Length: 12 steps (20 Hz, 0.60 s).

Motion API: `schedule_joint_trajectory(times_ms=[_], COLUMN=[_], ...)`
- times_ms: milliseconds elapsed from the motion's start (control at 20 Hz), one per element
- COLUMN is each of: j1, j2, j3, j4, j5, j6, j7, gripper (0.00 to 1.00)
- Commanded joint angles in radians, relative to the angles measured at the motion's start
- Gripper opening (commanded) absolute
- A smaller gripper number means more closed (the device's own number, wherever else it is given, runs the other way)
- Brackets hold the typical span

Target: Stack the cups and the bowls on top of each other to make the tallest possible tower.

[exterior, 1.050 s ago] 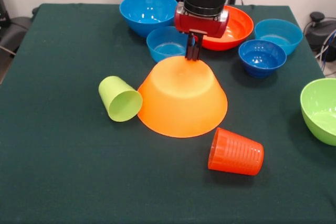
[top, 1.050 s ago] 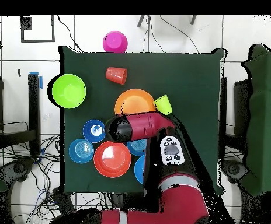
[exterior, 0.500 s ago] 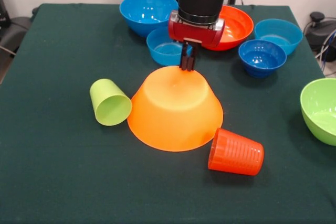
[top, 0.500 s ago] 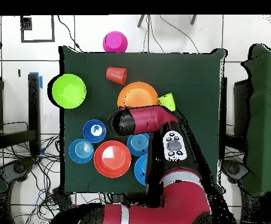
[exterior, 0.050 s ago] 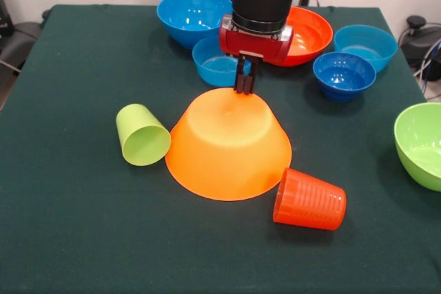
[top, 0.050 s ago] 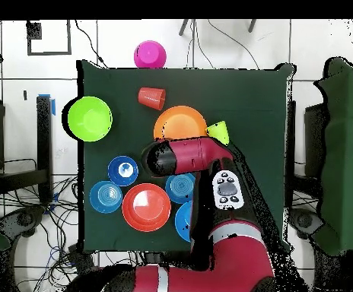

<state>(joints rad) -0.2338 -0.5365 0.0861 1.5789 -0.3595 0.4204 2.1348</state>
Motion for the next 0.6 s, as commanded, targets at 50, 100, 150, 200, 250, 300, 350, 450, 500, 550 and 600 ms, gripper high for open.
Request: schedule_joint_trajectory(times_ms=[50, 100, 150, 200, 250, 300, 350, 450, 500, 550, 600], j1=[-0.006, -0.010, -0.013, -0.014, -0.013, -0.012, -0.013, -0.013, -0.015, -0.012, -0.008], j2=[0.070, 0.070, 0.068, 0.067, 0.066, 0.065, 0.065, 0.064, 0.064, 0.062, 0.063], j3=[0.042, 0.048, 0.050, 0.050, 0.048, 0.046, 0.048, 0.047, 0.051, 0.048, 0.045], j4=[0.013, 0.015, 0.021, 0.023, 0.024, 0.024, 0.023, 0.026, 0.029, 0.032, 0.035], j5=[-0.060, -0.059, -0.058, -0.058, -0.058, -0.058, -0.056, -0.056, -0.054, -0.056, -0.055], j6=[0.022, 0.023, 0.015, 0.008, 0.004, 0.000, 0.002, -0.007, -0.012, -0.020, -0.027], j7=[-0.043, -0.048, -0.046, -0.042, -0.038, -0.034, -0.035, -0.030, -0.028, -0.023, -0.015], gripper=[0.00, 0.00, 0.00, 0.00, 0.00, 0.00, 0.00, 0.00, 0.00, 0.00, 0.00])
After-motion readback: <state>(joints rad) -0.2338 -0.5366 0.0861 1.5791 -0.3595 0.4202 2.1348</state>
